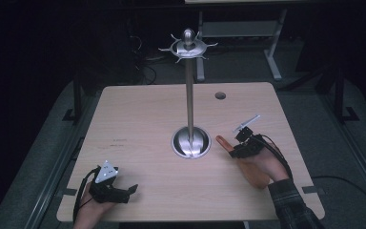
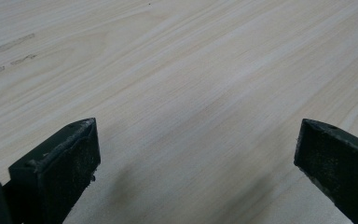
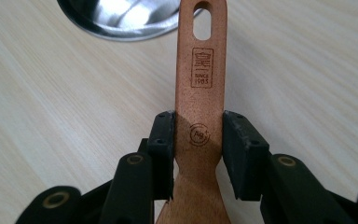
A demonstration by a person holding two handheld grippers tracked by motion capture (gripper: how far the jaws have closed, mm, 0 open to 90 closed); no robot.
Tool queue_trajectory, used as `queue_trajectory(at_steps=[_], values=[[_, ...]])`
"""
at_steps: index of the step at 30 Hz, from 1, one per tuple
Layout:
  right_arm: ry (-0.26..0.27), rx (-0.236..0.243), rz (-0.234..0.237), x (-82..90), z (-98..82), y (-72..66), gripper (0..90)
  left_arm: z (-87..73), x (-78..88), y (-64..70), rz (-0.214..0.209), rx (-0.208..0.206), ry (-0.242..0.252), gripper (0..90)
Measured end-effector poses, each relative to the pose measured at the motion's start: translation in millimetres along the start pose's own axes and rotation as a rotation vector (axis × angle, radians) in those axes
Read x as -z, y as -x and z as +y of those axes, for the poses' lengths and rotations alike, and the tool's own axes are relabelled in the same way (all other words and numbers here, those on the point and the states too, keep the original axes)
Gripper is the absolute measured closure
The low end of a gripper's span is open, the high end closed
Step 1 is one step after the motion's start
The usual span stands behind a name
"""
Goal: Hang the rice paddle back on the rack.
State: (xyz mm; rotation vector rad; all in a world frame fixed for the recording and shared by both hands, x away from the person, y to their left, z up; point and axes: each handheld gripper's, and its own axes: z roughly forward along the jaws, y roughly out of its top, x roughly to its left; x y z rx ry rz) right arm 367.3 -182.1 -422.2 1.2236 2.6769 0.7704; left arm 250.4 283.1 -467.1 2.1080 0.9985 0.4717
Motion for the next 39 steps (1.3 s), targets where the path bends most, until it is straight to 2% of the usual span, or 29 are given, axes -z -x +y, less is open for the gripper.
queue_trajectory(at_steps=[8,12,22,25,39], values=[[0.094,-0.025,0.021,14.4,-2.6,5.5,64.7,0.0,0.2,0.1,0.000,0.002,0.002,0.0],[0.136,-0.038,0.048,21.1,-4.2,7.7,64.7,0.1,0.4,0.0,0.000,0.000,0.003,0.0],[0.275,-0.059,0.079,36.3,-9.5,11.3,64.7,0.2,0.4,0.1,0.001,0.000,0.002,0.0],[0.296,-0.063,0.082,37.6,-10.7,12.2,64.7,0.4,0.6,0.5,0.000,0.002,0.004,0.0],[0.419,-0.041,0.114,50.8,-14.5,12.8,64.7,0.6,1.2,0.8,0.002,-0.001,0.005,0.0]])
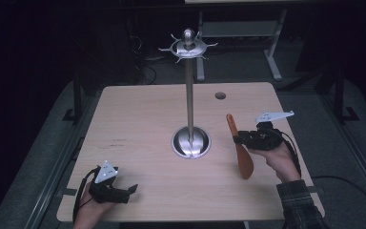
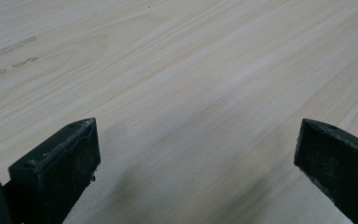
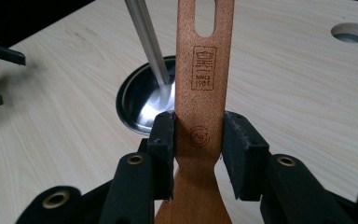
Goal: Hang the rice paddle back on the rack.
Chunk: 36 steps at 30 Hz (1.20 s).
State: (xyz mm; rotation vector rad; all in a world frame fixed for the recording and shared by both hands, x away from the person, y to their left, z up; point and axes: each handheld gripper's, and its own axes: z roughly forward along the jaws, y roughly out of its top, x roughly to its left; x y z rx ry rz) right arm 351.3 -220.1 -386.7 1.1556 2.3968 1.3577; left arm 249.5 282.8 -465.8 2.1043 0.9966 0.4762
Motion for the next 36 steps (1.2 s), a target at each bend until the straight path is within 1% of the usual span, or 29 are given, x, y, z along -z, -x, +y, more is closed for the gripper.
queue_trajectory(at_steps=[7,9,12,16,20,21,22,26,28,30,32,34,36], values=[[0.047,0.008,0.016,5.9,1.4,-1.3,64.8,-0.2,-0.2,0.0,0.000,0.002,0.001,0.0],[0.065,0.015,0.019,8.2,2.0,-1.3,64.7,-0.1,-0.3,0.0,-0.001,0.002,0.001,0.0],[0.089,0.010,0.026,12.2,2.9,-2.5,64.8,-0.1,-0.5,0.3,-0.002,0.000,0.004,0.0],[0.126,0.016,0.038,17.6,5.3,-4.9,64.8,0.0,0.0,0.0,0.000,-0.001,0.000,0.0],[0.168,0.031,0.052,23.2,8.2,-8.7,64.8,-0.3,-0.6,0.2,-0.002,0.003,0.001,0.0],[0.175,0.031,0.053,24.3,8.9,-9.8,64.8,-0.2,-0.8,-0.2,-0.001,-0.003,0.004,0.0],[0.190,0.041,0.053,26.1,9.8,-11.0,64.8,-0.1,-0.9,-0.1,-0.001,-0.003,0.005,0.0],[0.234,0.050,0.061,30.6,12.5,-14.5,64.8,-0.2,-1.2,0.2,-0.001,0.002,0.008,0.0],[0.253,0.053,0.072,32.5,15.7,-16.3,64.8,0.3,0.0,-0.5,0.000,-0.006,0.001,0.0],[0.274,0.058,0.078,34.5,19.7,-19.0,64.7,0.6,0.7,-0.1,0.001,-0.005,0.004,0.0],[0.300,0.074,0.083,37.0,24.0,-22.5,64.8,0.5,0.6,-0.1,0.000,-0.007,0.002,0.0],[0.326,0.086,0.092,38.6,26.8,-24.7,64.8,0.4,-0.1,0.2,-0.003,-0.001,0.003,0.0],[0.349,0.092,0.110,40.3,30.4,-27.1,64.8,0.3,-0.5,0.4,-0.002,0.003,0.007,0.0]])
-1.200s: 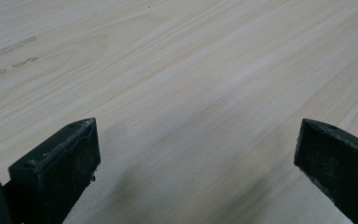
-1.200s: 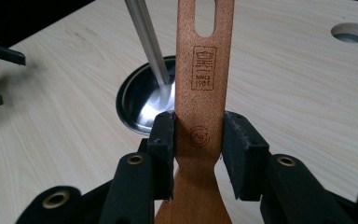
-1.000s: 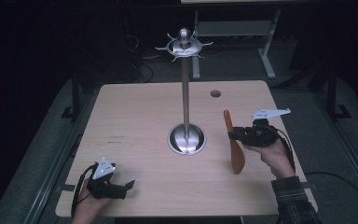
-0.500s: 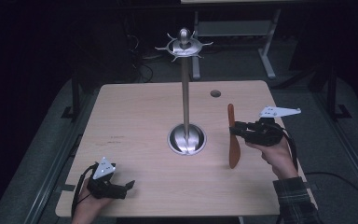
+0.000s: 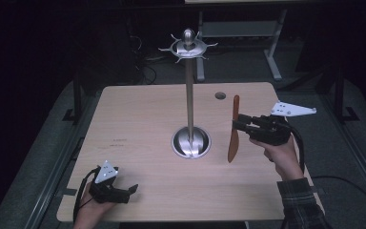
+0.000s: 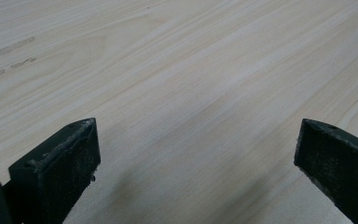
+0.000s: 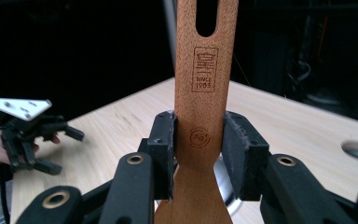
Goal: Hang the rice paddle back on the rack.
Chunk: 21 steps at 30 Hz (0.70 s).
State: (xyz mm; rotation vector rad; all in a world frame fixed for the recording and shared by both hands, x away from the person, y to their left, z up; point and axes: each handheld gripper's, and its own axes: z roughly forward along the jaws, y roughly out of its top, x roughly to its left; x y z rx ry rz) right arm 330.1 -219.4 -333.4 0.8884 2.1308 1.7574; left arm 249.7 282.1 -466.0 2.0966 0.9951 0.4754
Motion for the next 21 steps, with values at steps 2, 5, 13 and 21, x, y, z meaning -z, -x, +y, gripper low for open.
queue_trajectory(at_steps=[2,5,13,21], values=[[0.015,0.016,0.011,-0.4,5.3,-1.7,64.8,-0.1,0.2,0.0,0.000,-0.002,-0.001,0.0],[0.031,0.032,0.019,-1.2,14.5,-4.6,64.8,-0.1,0.8,-0.2,0.001,-0.004,0.001,0.0],[0.075,0.066,0.048,-2.2,39.3,-14.2,64.8,0.4,0.2,1.7,-0.002,0.007,0.002,0.0],[0.115,0.093,0.088,-7.7,65.7,-24.3,64.8,0.4,1.0,1.2,-0.002,-0.001,-0.003,0.0]])
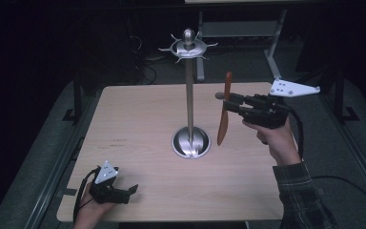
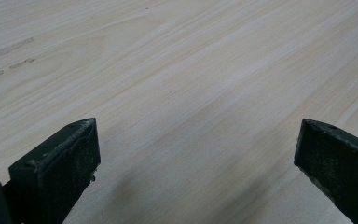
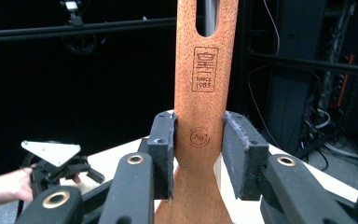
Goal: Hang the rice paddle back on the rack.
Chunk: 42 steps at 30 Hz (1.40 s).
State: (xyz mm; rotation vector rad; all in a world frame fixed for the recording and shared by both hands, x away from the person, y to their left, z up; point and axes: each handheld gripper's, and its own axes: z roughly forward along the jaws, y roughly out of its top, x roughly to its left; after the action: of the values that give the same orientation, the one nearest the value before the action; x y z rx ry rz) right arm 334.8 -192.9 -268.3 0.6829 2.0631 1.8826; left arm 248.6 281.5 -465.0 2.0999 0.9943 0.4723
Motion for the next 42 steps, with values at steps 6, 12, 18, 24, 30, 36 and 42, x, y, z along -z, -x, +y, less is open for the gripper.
queue_trajectory(at_steps=[6,12,18,24,30,36,42], values=[[0.014,0.029,0.023,-12.2,19.3,-4.4,64.8,0.1,0.3,0.1,0.000,-0.005,0.002,0.0],[0.022,0.056,0.030,-22.2,35.4,-7.5,64.7,0.1,0.4,0.2,-0.001,-0.005,0.003,0.0],[0.018,0.061,0.029,-31.1,43.5,-6.4,64.7,0.3,0.8,0.3,0.000,-0.007,0.002,0.0],[0.009,0.055,0.027,-39.5,47.3,-4.1,64.7,0.3,0.9,0.5,-0.001,-0.007,0.003,0.0],[-0.004,0.053,0.027,-48.0,46.2,-2.1,64.6,0.2,1.0,0.5,-0.001,-0.008,0.007,0.0],[-0.027,0.051,0.016,-53.7,43.8,-1.8,63.1,0.2,1.1,0.5,-0.001,-0.010,0.007,0.0],[-0.014,0.054,0.014,-52.0,44.1,-1.3,57.0,0.3,1.5,0.3,0.000,-0.016,0.000,0.0]])
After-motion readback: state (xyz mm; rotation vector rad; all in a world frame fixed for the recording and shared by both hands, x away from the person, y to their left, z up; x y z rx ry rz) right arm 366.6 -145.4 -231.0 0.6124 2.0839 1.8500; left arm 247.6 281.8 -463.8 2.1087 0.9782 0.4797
